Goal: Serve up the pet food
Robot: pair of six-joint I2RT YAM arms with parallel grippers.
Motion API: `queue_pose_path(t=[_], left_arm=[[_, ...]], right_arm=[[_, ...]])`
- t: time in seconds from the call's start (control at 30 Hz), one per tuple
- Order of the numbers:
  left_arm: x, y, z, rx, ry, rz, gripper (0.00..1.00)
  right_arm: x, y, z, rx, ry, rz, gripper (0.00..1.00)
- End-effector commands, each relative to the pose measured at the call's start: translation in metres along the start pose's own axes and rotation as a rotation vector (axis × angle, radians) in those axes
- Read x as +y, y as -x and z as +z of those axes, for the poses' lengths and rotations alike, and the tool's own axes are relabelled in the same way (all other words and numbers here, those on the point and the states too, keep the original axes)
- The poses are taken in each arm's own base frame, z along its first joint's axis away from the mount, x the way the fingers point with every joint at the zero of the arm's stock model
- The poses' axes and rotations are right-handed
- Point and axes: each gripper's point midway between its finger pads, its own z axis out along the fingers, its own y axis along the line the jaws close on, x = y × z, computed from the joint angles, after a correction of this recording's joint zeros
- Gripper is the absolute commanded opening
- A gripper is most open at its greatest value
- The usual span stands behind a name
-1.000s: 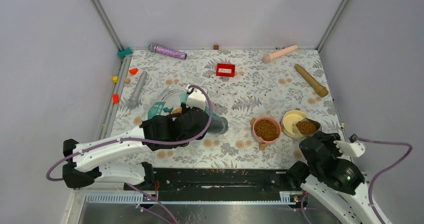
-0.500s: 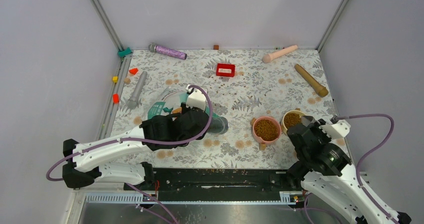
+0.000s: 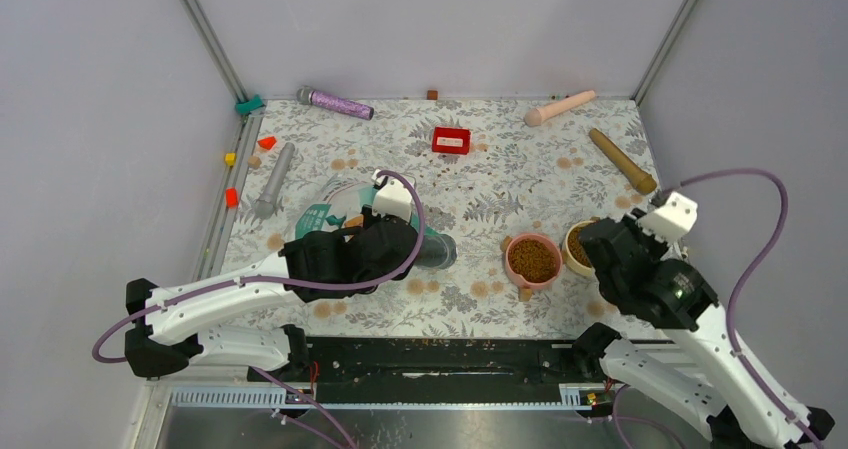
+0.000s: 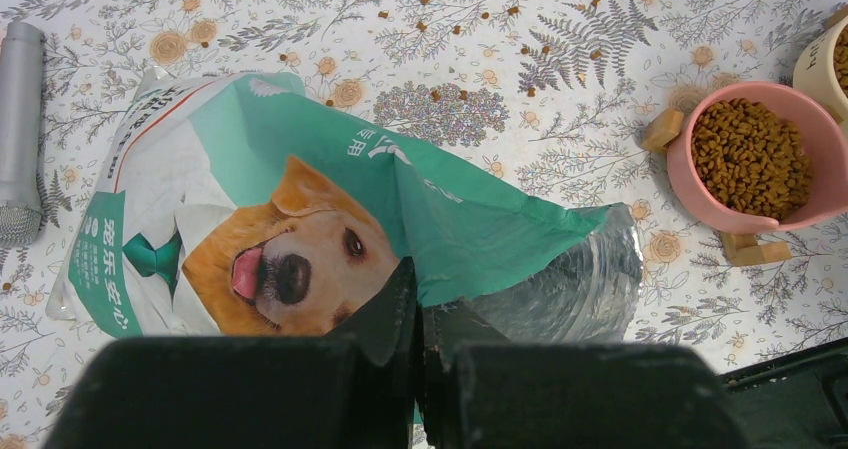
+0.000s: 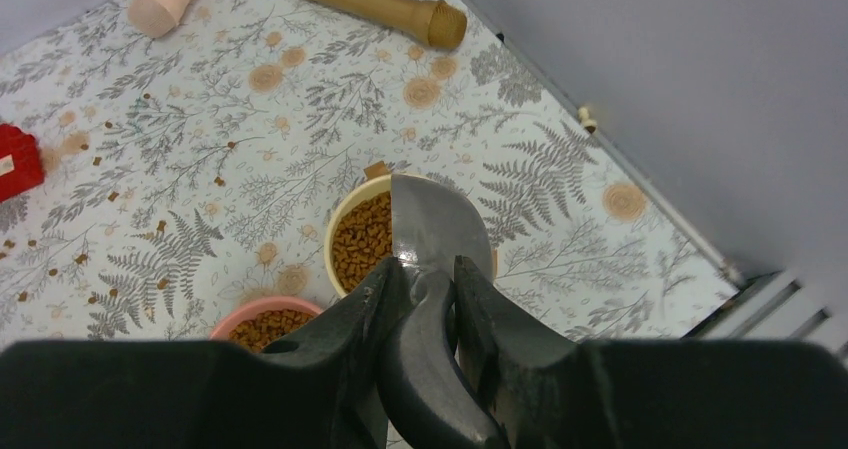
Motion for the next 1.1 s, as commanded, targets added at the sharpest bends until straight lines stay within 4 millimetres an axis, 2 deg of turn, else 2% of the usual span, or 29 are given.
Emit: queue_pose_path(t=[0.0,0.13,0.2,0.27,0.33,0.4,0.43,0.5,0.6,0.7,0.73,0.8,0.87,0.93,1.07], left_arm=[[-0.007,0.032,-0.008,-0.083,-0.043,-0.095,0.00],[-0.009,0.032,-0.009,-0.080,-0.054,-0.095,0.00],[-0.010,0.032,-0.010,-0.079,-0.057,-0.093,0.00],[-0.010,0.031,-0.010,-0.079,-0.058,-0.089,0.00],[-0.010,0.032,-0.011,-0.079,-0.063,-0.090,0.00],[-0.010,0.032,-0.012,-0.079,-0.065,-0.089,0.00],[-0.010,0.032,-0.013,-0.080,-0.067,-0.090,0.00],[-0.010,0.033,-0.014,-0.081,-0.071,-0.092,0.00],[-0.012,0.034,-0.019,-0.082,-0.091,-0.095,0.00],[-0.013,0.036,-0.023,-0.087,-0.106,-0.104,0.00],[-0.013,0.036,-0.023,-0.088,-0.106,-0.107,0.00],[-0.012,0.036,-0.024,-0.092,-0.103,-0.112,0.00],[-0.011,0.038,-0.025,-0.095,-0.106,-0.116,0.00],[-0.012,0.038,-0.026,-0.095,-0.112,-0.117,0.00],[-0.009,0.040,-0.026,-0.103,-0.103,-0.120,0.00]], right_arm=[[0.002,0.039,-0.014,0.058,-0.051,-0.295,0.00],[0.014,0.058,-0.015,0.127,-0.176,-0.564,0.00],[0.029,0.067,-0.011,0.140,-0.199,-0.608,0.00],[0.059,0.069,-0.002,0.173,-0.128,-0.579,0.00],[0.100,0.065,0.006,0.252,0.049,-0.478,0.00],[0.144,0.065,0.009,0.346,0.285,-0.300,0.00],[0.159,0.070,0.010,0.382,0.376,-0.212,0.00],[0.176,0.088,0.020,0.431,0.414,0.050,0.00],[0.187,0.109,0.037,0.532,0.437,0.422,0.00],[0.199,0.118,0.061,0.604,0.527,0.794,0.00],[0.199,0.121,0.075,0.613,0.519,0.967,0.00],[0.198,0.116,0.091,0.626,0.518,1.157,0.00],[0.188,0.106,0.100,0.578,0.476,1.199,0.00],[0.168,0.088,0.106,0.520,0.381,1.176,0.00],[0.147,0.059,0.094,0.448,0.392,1.061,0.00]])
